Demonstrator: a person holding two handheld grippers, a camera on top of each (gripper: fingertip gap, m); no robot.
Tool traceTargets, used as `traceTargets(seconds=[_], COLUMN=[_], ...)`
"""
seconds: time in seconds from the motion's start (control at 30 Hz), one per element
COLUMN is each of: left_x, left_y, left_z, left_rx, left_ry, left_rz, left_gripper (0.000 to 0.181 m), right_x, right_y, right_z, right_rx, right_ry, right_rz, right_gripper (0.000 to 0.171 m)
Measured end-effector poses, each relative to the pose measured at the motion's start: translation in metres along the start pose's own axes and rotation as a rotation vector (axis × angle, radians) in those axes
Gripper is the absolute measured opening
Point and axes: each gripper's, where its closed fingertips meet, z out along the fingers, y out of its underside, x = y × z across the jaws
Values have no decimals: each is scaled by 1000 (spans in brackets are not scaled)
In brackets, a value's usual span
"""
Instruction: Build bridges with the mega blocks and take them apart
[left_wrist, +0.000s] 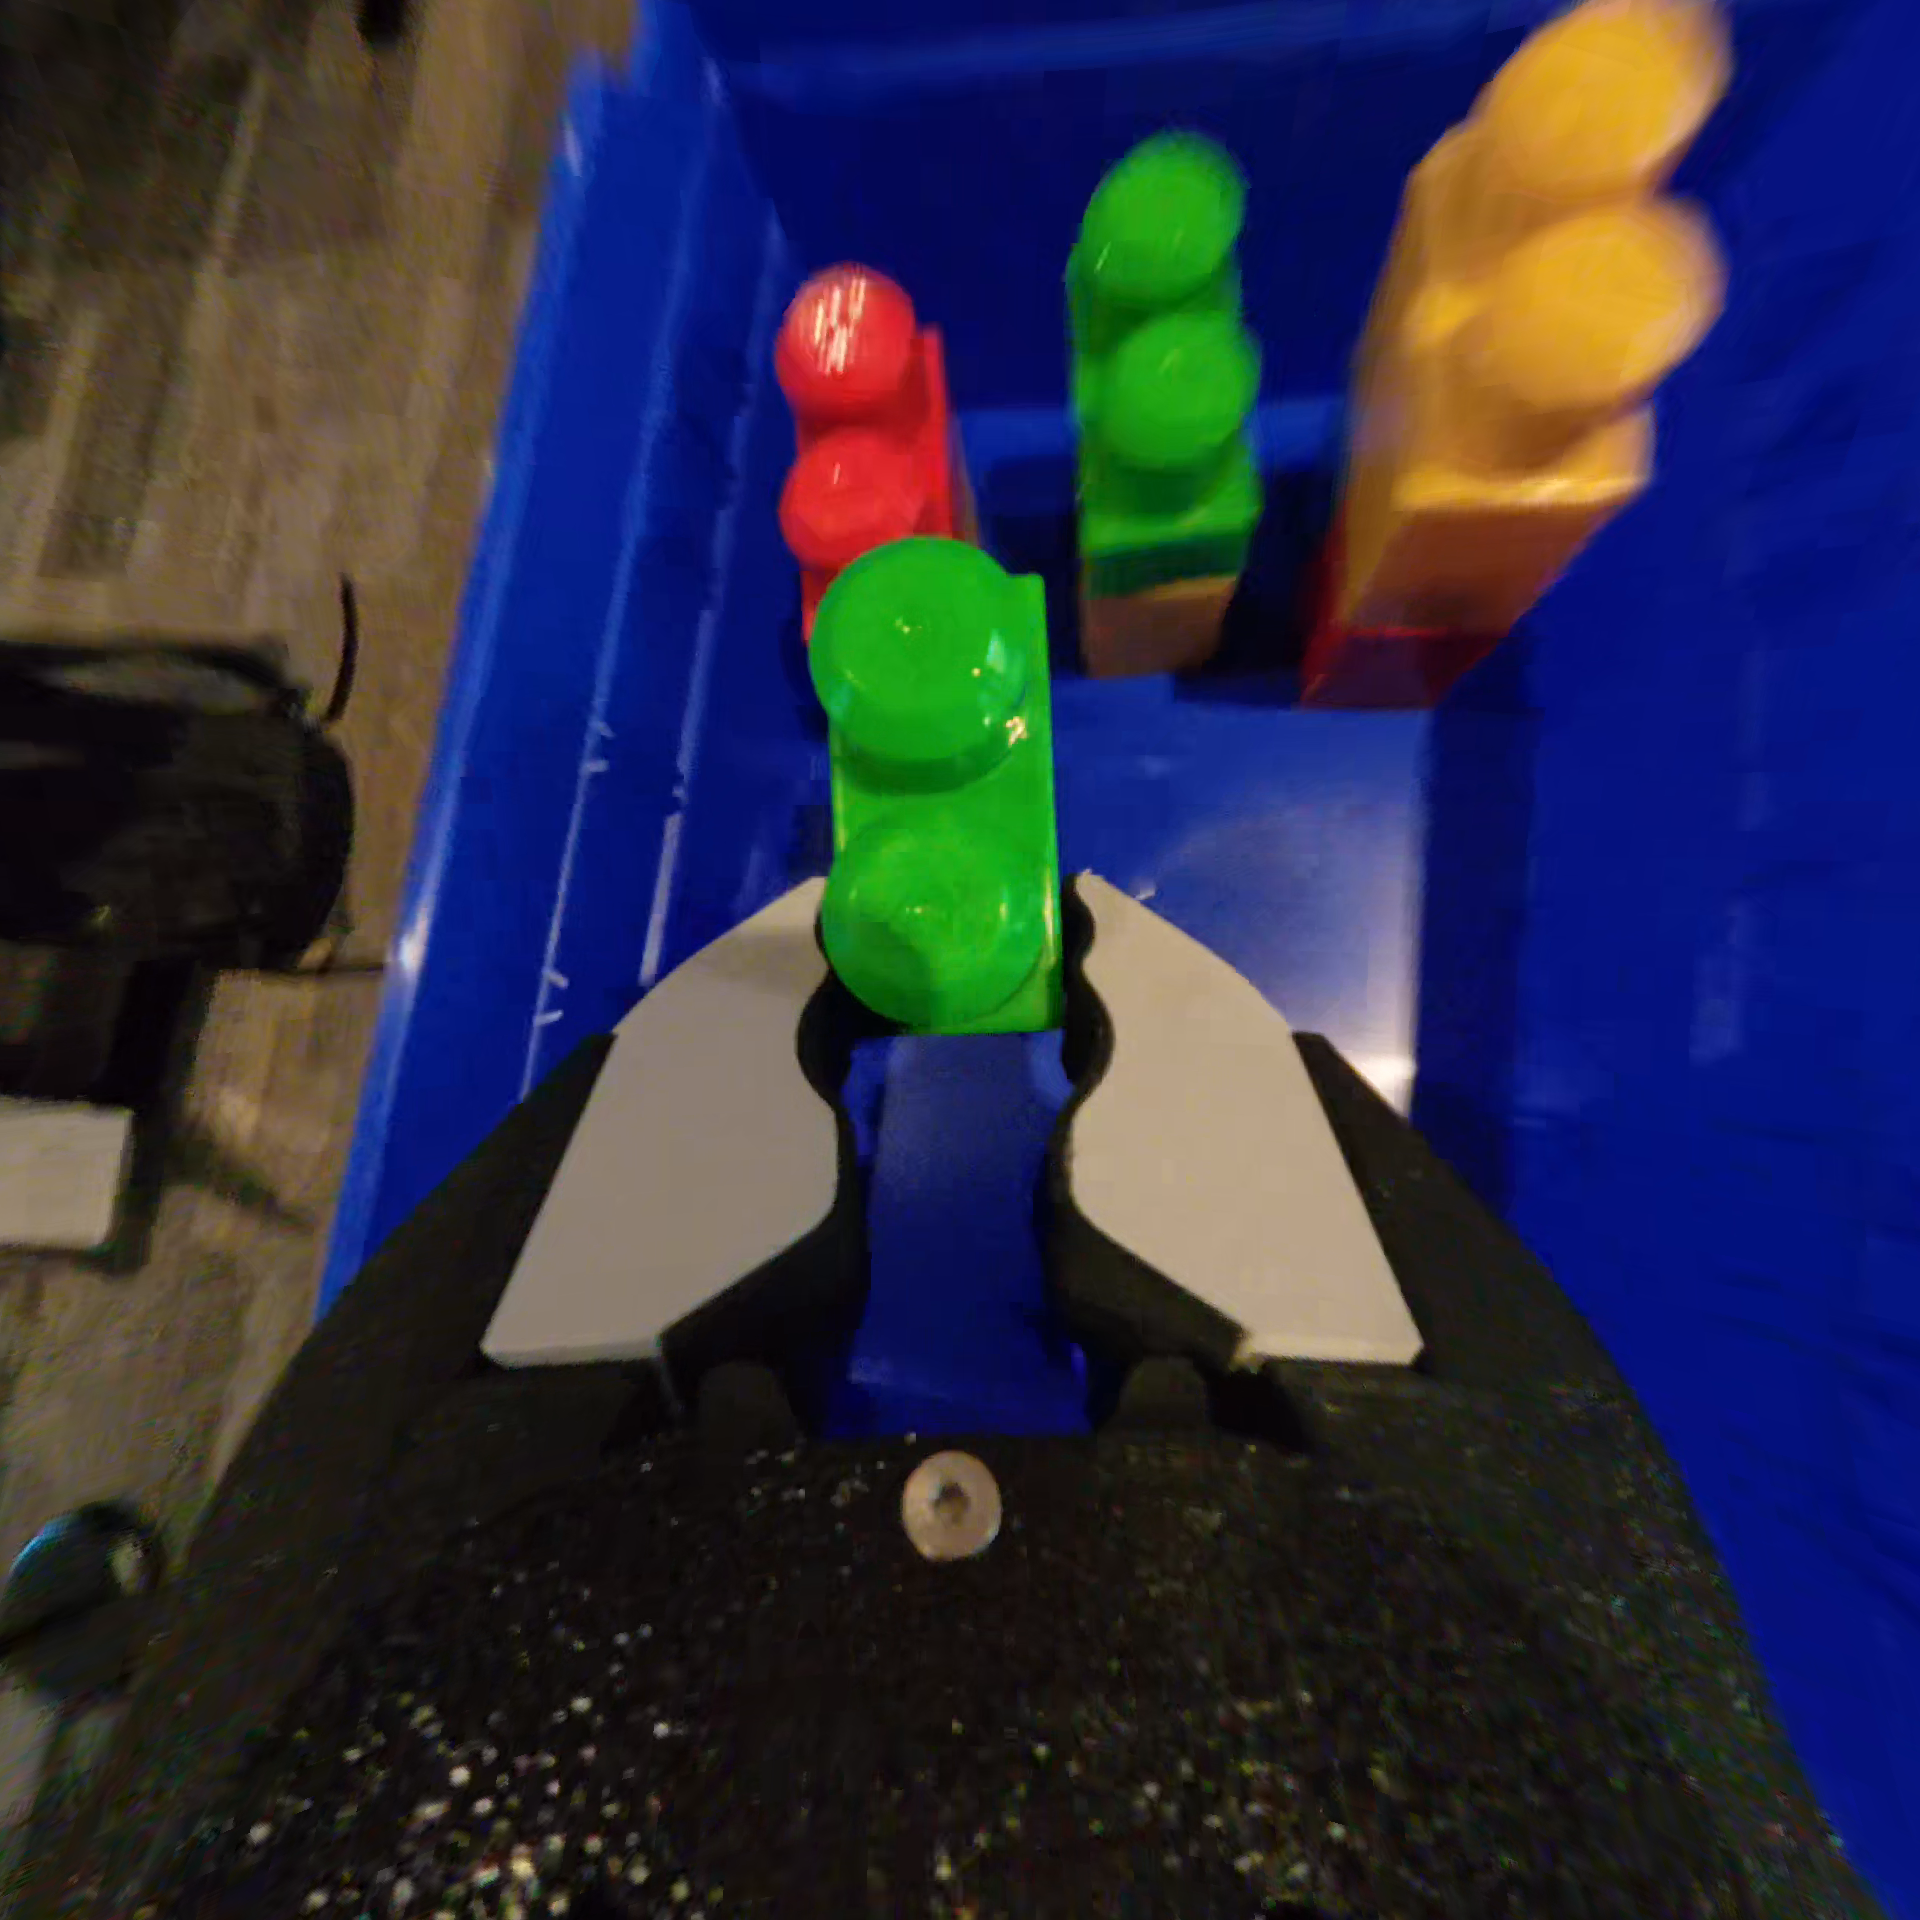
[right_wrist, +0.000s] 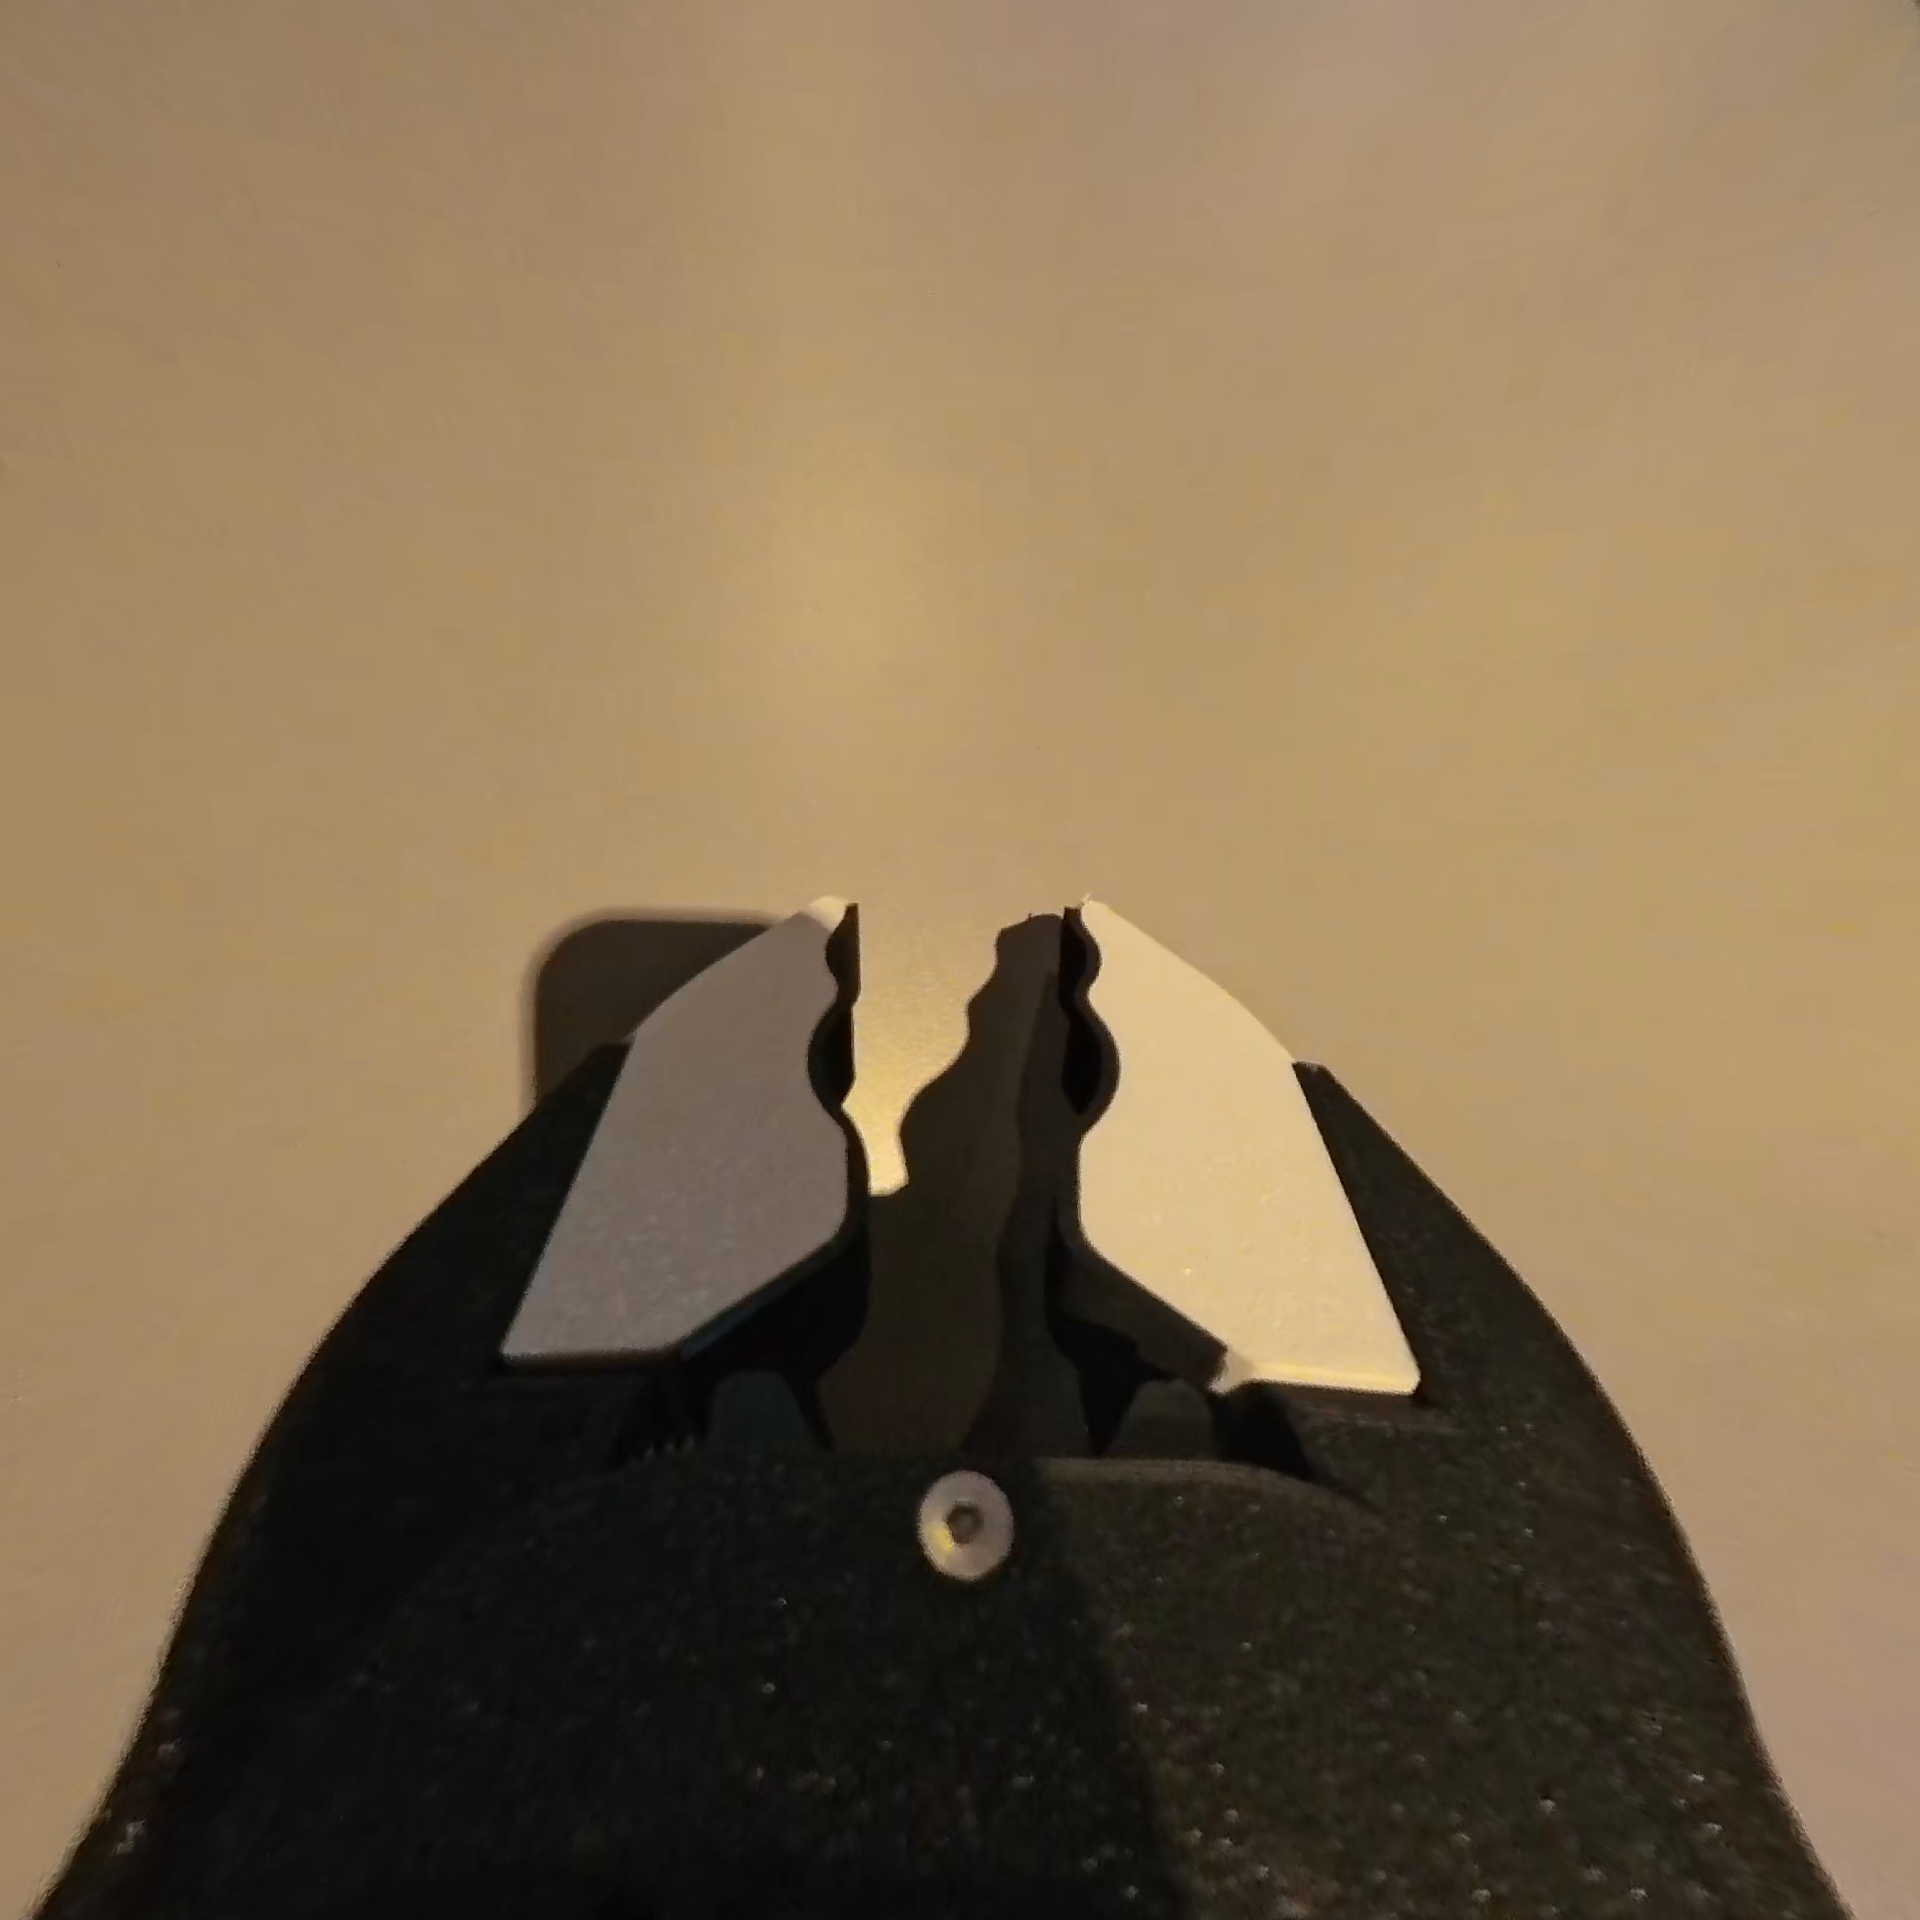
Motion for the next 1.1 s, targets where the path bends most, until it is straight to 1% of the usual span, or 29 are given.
traceTargets(seconds=[0.07,0.1,0.17,0.2,0.27,0.3,0.37,0.43,0.5,0.57,0.67,0.73,0.83,0.93,1.1], left_x=[24,48,121,167,267,312,389,445,483,504,525,532,534,531,530], left_y=[-24,-37,-57,-57,-32,-17,19,60,92,114,132,134,128,130,136], left_z=[-43,-70,-126,-151,-195,-213,-231,-225,-211,-203,-209,-212,-216,-218,-222], left_rx=[178,279,445,477,419,403,373,300,241,190,247,270,315,311,252], left_ry=[72,144,380,528,885,1025,1222,1313,1331,1286,1294,1289,1308,1360,1436], left_rz=[16,48,169,242,409,490,669,837,954,1050,1161,1169,1129,1108,1081], left_gripper=[37,37,37,37,37,37,37,37,37,37,37,37,37,37,37], right_x=[0,0,1,1,2,2,4,8,10,11,7,6,3,4,-3], right_y=[0,-1,-4,-7,-18,-23,-33,-40,-45,-48,-45,-45,-43,-42,-40], right_z=[0,0,1,1,-2,-5,-13,-22,-29,-29,-19,-16,-13,-13,-12], right_rx=[0,1,14,33,102,142,222,295,359,384,336,314,283,279,249], right_ry=[1,4,9,8,-5,-17,-29,-52,-103,-153,-173,-160,-155,-140,-123], right_rz=[-4,-8,-19,-15,14,38,92,171,270,348,371,360,334,328,226], right_gripper=[38,40,43,45,49,51,55,58,62,65,66,65,56,39,36])
